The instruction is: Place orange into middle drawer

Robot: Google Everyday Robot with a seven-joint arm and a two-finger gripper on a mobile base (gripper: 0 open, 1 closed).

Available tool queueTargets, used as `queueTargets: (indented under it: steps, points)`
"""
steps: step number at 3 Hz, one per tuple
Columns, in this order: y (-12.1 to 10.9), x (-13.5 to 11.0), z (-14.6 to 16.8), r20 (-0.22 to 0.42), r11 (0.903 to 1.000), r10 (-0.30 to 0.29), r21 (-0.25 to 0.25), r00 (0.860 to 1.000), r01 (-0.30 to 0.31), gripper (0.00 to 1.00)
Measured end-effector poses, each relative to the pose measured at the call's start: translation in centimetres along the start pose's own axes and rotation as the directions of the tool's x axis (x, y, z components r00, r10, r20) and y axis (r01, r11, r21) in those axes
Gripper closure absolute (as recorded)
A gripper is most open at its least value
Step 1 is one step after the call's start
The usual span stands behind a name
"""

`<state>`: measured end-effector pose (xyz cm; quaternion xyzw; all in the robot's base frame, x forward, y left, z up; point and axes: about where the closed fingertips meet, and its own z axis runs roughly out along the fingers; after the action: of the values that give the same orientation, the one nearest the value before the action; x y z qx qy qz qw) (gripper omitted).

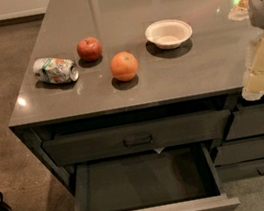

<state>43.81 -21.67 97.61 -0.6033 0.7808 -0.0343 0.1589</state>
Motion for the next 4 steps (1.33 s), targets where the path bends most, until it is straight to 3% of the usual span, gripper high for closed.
queueTargets:
  steps: [1, 2, 3, 4]
  points:
    - [0.0, 0.0, 0.0, 0.0, 1.0, 0.0, 0.0, 1.0, 0.0, 0.0]
    - [-0.3, -0.9, 0.5, 0.059, 0.9999, -0.013, -0.001, 0.998, 0.013, 0.0]
    - [-2.7, -5.1, 2.4, 0.196, 0.996, -0.086, -0.008, 0.977, 0.089, 0.0]
    - [-5.1, -10.8, 4.9, 0.334, 0.9793, -0.176, -0.035, 0.926, 0.199, 0.0]
